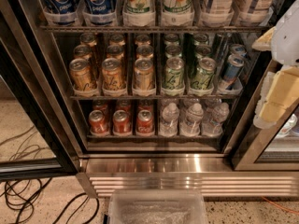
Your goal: Pick green can from middle shelf of fridge
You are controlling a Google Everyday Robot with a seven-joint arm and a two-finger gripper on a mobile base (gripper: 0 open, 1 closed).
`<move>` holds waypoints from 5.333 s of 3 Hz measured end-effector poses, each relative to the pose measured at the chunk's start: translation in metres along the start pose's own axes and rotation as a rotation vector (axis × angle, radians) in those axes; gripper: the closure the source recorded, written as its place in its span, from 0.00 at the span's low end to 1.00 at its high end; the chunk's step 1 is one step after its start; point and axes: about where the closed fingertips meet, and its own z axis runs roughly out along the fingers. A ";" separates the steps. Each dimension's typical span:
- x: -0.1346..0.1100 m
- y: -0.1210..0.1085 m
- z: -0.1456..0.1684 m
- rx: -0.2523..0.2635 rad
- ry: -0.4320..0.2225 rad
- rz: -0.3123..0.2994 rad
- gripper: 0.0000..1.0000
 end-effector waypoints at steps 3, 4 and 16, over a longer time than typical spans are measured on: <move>-0.005 0.002 0.033 -0.063 -0.084 -0.030 0.00; -0.009 0.011 0.071 -0.086 -0.198 -0.023 0.00; -0.065 -0.013 0.128 0.337 -1.060 0.887 0.12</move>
Offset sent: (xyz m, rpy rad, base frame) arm 0.0057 0.0077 -0.0168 0.0045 0.0476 0.0376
